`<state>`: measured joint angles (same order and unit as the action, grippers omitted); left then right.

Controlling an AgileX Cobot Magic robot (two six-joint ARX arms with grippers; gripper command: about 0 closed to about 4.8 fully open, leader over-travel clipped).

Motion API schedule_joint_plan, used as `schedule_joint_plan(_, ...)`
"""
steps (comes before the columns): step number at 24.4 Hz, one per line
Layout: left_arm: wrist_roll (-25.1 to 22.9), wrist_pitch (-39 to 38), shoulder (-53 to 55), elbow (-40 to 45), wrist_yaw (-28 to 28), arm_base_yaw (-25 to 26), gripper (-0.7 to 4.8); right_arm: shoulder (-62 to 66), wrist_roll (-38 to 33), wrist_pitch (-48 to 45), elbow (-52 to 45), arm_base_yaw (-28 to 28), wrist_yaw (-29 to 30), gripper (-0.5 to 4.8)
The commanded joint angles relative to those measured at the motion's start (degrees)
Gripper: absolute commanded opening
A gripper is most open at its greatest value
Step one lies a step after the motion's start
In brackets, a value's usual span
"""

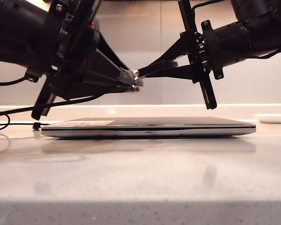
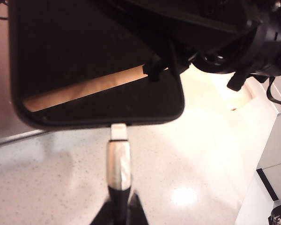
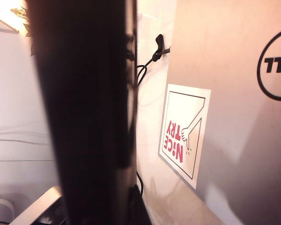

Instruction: Pick up the charging cable and the phone, plug the charging cable into the charging port on the phone, and finally place them back on the table.

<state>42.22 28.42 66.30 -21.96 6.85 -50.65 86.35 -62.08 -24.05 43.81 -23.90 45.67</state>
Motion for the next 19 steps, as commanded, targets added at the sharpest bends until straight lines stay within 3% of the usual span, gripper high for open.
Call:
schedule_joint_plan(1,-0.17,0.83,-0.17,-0.20,-0.17,0.09,-0.06,-0.55,0.70,-1.92,0.42,-0.68,0.94,-0.06)
schedule_joint_plan(6,-0.17,0.83,-0.17,-0.20,-0.17,0.09,-0.06,-0.55,-1.68,-2.16,0.44,-0.83,0.85,-0.06)
schedule_joint_plan(19,-0.17,0.90,-0.17,-0.20,-0.17,0.09,-0.06,-0.55,3.10,-3.15,0.42,-0.96,2.05,-0.06)
